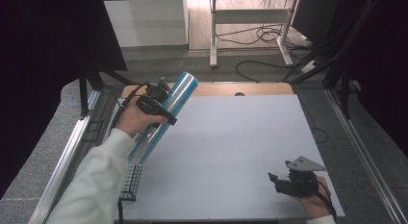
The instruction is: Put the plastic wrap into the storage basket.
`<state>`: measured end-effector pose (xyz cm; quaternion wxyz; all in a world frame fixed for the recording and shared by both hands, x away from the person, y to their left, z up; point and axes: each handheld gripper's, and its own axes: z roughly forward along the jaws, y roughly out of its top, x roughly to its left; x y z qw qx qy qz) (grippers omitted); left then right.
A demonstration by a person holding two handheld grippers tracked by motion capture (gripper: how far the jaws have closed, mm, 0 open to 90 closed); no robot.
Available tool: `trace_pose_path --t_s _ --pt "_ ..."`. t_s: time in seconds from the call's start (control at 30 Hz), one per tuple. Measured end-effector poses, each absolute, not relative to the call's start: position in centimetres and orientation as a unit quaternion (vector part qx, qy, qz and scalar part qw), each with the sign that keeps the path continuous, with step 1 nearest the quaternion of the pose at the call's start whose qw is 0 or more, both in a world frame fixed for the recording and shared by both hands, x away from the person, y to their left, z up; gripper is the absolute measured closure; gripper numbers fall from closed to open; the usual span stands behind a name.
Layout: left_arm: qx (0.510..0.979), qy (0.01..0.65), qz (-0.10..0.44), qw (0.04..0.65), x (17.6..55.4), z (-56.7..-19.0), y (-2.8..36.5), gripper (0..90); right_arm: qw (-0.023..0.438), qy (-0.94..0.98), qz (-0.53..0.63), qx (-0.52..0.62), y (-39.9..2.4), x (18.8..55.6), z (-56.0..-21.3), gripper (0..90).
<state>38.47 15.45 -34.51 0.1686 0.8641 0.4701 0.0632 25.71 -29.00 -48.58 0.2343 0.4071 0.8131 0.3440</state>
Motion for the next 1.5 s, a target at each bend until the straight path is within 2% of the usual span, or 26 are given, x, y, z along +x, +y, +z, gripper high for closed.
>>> trace_pose_path --t_s 0.23,0.9,1.5 --pt "0.855 0.486 0.067 0.167 38.2 -34.2 17.3 31.7 0.238 0.812 0.341 0.409 -29.0 25.8 -48.6 24.6" --pt "0.825 0.545 0.060 0.141 38.2 -37.1 23.1 31.7 0.240 0.813 0.338 0.408 -28.9 25.8 -48.7 24.6" --pt "0.807 0.574 0.053 0.126 37.5 -38.9 26.5 31.7 0.242 0.814 0.338 0.406 -28.7 25.7 -48.7 24.5"
